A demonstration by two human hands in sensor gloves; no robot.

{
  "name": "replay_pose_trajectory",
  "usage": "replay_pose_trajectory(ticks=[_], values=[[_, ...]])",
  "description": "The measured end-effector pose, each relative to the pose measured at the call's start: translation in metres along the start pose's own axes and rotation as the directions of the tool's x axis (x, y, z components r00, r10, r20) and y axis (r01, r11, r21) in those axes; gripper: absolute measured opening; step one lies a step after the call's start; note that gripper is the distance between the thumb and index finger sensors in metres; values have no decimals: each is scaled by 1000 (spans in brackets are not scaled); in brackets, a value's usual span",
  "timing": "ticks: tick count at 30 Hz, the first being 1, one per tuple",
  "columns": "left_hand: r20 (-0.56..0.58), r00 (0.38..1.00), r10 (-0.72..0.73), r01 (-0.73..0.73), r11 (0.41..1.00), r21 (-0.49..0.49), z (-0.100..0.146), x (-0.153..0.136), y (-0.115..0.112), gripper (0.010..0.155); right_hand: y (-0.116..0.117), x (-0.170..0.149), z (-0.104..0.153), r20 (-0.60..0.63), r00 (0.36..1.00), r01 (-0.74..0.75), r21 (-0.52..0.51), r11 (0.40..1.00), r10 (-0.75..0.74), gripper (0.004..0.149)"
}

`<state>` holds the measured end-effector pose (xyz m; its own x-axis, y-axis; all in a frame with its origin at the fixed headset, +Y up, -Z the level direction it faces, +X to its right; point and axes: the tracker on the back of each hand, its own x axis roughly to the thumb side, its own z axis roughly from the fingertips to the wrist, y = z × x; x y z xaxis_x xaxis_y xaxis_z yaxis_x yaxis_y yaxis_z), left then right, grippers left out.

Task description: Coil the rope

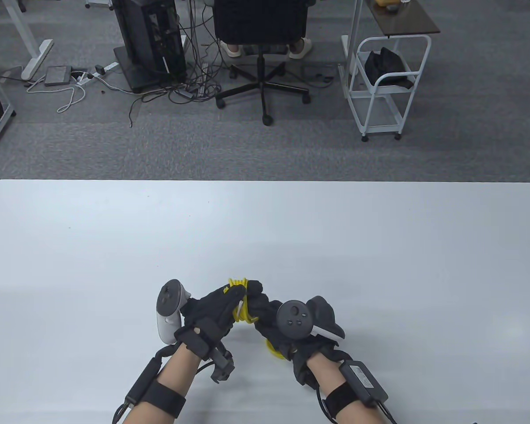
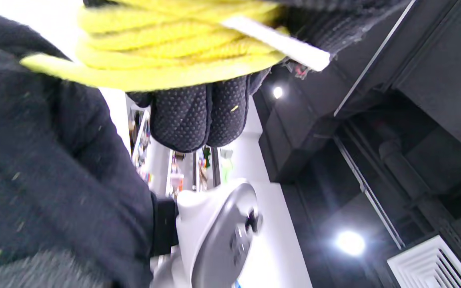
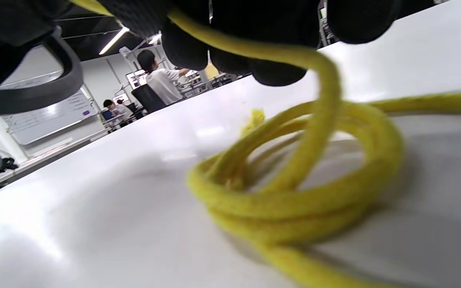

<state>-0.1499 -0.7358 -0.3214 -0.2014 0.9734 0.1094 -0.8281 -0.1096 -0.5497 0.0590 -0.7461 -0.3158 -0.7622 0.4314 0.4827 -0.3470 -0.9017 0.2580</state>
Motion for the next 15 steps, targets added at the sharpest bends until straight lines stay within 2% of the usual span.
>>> replay_pose_trajectory(ticks=[4,9,12,15], values=[[-44,999,-9,2,989,-151,-6,-4,-11,52,-5,-12,2,-53,999,-6,-31,1000,4,42],[-145,978,-151,104,952,-288,-8,-11,-18,52,-11,-18,6,-93,995,-32,-103,994,22,42],[-202,951,-233,157,930,-331,-8,-17,-18,53,-14,-20,8,-100,995,-27,-143,989,13,41],[-246,907,-342,254,909,-329,-7,-21,-15,53,-18,-20,10,-91,996,-4,-191,982,-14,41]])
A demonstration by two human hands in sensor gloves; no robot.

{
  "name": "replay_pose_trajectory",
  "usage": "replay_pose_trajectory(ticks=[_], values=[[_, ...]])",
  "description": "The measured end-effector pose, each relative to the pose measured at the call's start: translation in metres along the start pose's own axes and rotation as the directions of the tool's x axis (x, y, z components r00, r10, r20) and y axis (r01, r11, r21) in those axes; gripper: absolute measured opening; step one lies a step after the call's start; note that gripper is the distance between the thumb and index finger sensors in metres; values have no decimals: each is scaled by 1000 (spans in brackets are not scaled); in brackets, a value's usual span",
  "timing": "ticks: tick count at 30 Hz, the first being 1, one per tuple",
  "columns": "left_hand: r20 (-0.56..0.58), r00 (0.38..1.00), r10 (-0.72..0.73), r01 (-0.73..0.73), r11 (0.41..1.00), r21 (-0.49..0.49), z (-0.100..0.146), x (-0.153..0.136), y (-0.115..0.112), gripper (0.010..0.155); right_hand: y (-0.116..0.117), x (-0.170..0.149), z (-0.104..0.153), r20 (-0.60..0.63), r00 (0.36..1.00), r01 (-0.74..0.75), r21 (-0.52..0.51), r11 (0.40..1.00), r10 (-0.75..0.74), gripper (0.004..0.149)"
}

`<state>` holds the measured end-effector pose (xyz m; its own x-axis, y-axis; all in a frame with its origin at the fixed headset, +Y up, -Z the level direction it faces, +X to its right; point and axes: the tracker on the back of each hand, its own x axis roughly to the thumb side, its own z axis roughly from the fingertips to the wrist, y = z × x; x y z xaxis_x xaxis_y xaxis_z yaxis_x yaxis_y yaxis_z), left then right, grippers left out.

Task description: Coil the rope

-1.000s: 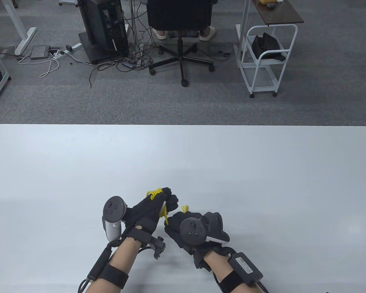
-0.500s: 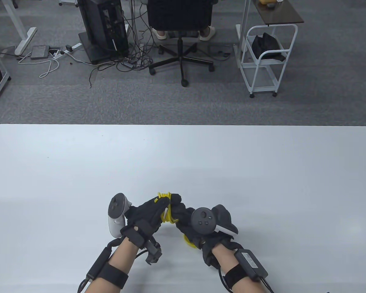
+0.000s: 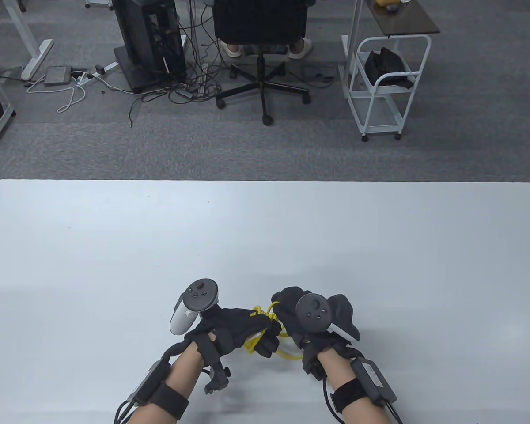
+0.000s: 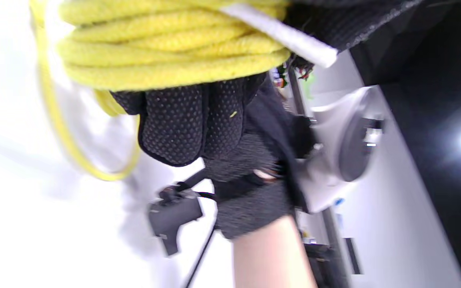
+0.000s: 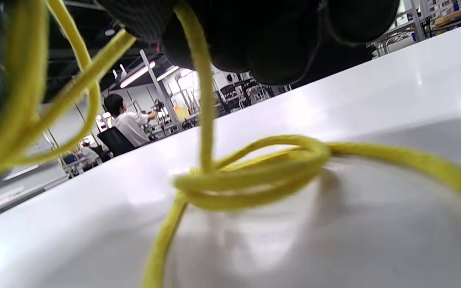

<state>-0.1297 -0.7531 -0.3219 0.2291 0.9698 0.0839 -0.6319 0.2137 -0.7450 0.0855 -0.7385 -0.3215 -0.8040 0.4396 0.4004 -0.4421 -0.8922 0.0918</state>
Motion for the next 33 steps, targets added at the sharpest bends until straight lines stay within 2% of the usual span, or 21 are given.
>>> replay_pose_trajectory(ticks=[4,11,21,28,33], values=[[-74,996,-57,60,998,36,2,-5,4,54,-1,4,1,14,997,75,-44,996,-75,41],[-81,995,-54,65,988,137,7,-8,11,54,0,14,2,54,983,179,-96,979,-174,41],[-46,997,-55,67,953,297,12,-4,12,55,-4,25,8,114,985,150,-191,970,-130,42],[20,1000,-7,-3,882,472,22,-3,19,55,0,37,10,182,978,130,-158,979,-100,42],[9,998,-56,43,856,515,24,-2,19,55,2,45,10,213,977,62,-161,985,-27,42]])
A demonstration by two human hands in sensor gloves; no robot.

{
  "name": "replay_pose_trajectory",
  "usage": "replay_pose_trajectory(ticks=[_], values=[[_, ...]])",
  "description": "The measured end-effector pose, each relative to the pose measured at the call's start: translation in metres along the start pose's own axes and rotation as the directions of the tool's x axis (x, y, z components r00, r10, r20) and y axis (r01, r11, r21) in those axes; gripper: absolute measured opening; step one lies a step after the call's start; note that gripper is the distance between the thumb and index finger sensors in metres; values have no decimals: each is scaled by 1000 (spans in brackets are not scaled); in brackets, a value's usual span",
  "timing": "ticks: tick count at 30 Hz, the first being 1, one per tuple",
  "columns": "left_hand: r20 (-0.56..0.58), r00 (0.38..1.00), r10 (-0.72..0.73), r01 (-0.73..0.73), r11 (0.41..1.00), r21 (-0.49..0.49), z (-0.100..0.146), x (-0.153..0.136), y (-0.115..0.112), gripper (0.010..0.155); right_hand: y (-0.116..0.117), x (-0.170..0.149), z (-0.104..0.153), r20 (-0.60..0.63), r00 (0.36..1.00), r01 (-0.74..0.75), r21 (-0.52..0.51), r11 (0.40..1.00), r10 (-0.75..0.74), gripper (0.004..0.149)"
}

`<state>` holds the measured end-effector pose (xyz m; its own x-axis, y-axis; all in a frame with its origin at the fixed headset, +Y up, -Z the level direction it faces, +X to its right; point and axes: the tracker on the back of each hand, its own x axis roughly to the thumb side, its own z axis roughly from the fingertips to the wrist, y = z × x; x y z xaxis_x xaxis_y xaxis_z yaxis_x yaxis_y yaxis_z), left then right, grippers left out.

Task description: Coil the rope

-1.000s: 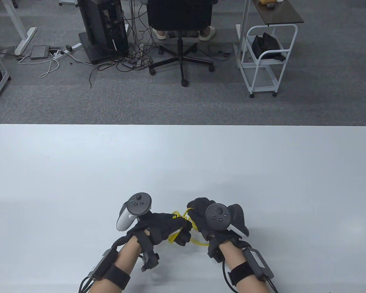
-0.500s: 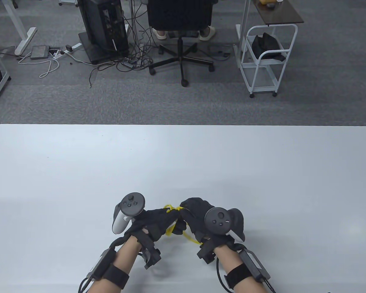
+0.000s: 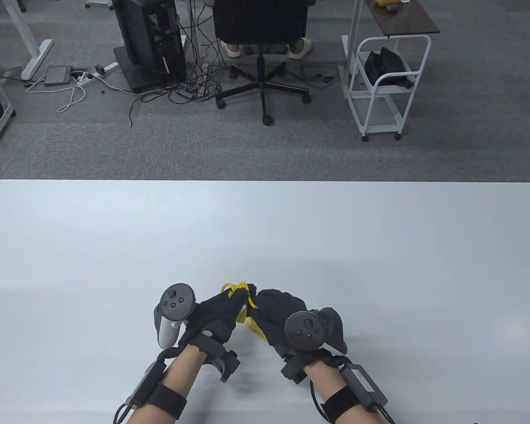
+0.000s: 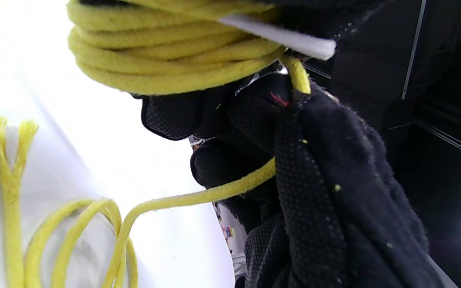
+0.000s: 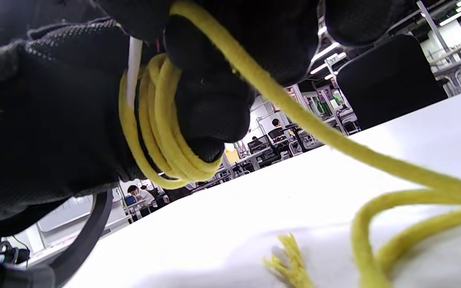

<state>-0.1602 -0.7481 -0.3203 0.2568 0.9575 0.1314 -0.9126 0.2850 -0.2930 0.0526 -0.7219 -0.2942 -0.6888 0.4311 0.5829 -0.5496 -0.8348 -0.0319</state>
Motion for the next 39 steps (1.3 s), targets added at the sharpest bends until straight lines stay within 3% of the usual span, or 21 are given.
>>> replay_pose_trajectory(ticks=[14,19,23,32,39], values=[[16,997,73,-74,995,60,1,-2,7,55,4,4,-1,32,999,12,49,999,-13,41],[33,995,90,-92,994,64,1,-1,9,55,8,3,-3,36,999,10,116,993,-14,41],[52,980,193,-195,979,51,1,0,6,55,16,3,-4,35,999,-12,217,976,5,41],[91,928,362,-358,932,-59,0,5,1,55,22,-9,-5,-28,999,-30,300,953,40,41],[95,904,416,-395,900,-183,-4,10,-6,55,18,-23,-7,-88,994,-37,303,952,66,42]])
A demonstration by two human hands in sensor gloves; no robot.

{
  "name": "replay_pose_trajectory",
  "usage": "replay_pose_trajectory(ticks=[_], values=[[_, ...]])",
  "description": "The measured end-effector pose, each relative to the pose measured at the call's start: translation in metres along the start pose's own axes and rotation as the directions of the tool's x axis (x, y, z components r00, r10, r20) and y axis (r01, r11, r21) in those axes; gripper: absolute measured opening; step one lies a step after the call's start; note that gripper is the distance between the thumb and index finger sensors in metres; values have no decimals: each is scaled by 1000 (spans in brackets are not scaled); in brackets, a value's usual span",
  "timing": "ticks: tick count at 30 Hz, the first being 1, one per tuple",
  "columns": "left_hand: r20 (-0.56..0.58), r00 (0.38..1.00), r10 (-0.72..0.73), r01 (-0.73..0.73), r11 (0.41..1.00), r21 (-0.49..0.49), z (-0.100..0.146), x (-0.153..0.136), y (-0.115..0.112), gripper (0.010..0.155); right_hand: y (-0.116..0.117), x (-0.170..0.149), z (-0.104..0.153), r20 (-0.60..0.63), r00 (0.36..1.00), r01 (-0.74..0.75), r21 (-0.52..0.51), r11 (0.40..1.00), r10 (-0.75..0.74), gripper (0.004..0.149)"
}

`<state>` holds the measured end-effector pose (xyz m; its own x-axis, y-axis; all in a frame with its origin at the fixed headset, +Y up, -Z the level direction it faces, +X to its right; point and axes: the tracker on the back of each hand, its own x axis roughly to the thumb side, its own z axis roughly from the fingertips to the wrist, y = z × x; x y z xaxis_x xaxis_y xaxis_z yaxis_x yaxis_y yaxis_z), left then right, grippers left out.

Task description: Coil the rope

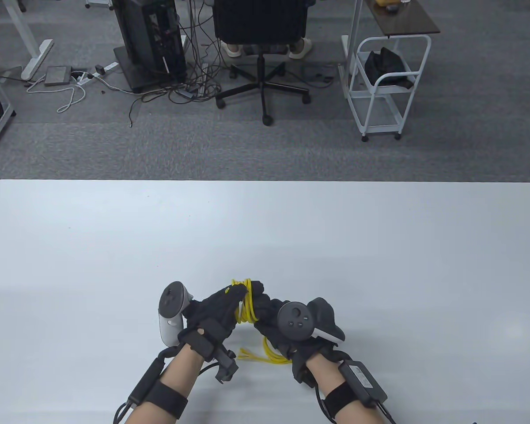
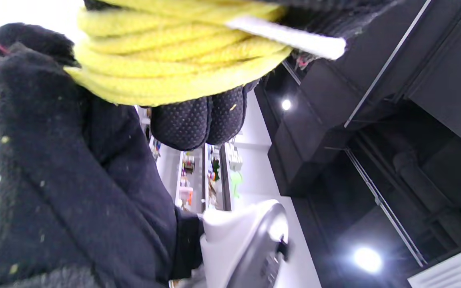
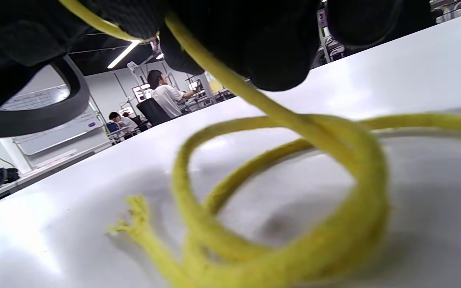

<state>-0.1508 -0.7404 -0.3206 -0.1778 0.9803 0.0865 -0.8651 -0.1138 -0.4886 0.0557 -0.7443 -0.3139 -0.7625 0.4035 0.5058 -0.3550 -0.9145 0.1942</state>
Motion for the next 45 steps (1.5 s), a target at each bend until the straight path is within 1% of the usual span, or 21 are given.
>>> replay_pose_trajectory(ticks=[10,13,15,20,24,26,28,29,32,35,41,45], values=[[-43,999,-12,5,989,-147,-6,-3,-7,54,-20,-27,6,-151,988,-52,-133,990,31,42],[-61,998,-3,-8,984,-177,-7,-4,-7,54,-25,-34,9,-189,981,-67,-170,983,34,41],[-77,997,-25,9,979,-201,-8,-5,-8,54,-29,-37,10,-210,977,-78,-195,978,36,41],[-153,983,-98,46,948,-315,-10,-9,-14,55,-40,-40,14,-224,975,-75,-272,959,12,41],[-200,960,-194,113,928,-356,-11,-12,-19,55,-46,-34,17,-182,983,-40,-334,942,-23,41],[-233,938,-256,166,923,-346,-11,-13,-18,55,-50,-28,17,-146,988,-17,-367,930,-40,41],[-246,926,-286,201,926,-319,-10,-15,-15,56,-53,-19,18,-104,993,10,-398,917,-56,41],[-249,927,-280,200,932,-303,-9,-15,-14,57,-53,-16,18,-91,994,17,-405,914,-59,41],[-268,935,-234,181,961,-208,-6,-17,-6,60,-52,-4,17,-32,996,60,-423,904,-82,41],[-270,945,-182,145,978,-151,-4,-18,1,61,-49,9,16,18,996,86,-412,907,-87,41],[-216,974,-64,62,998,-19,1,-14,13,62,-42,32,15,87,996,31,-389,921,3,42],[-179,981,-74,83,995,45,3,-10,17,62,-36,42,16,119,985,-69,-374,925,122,43]])
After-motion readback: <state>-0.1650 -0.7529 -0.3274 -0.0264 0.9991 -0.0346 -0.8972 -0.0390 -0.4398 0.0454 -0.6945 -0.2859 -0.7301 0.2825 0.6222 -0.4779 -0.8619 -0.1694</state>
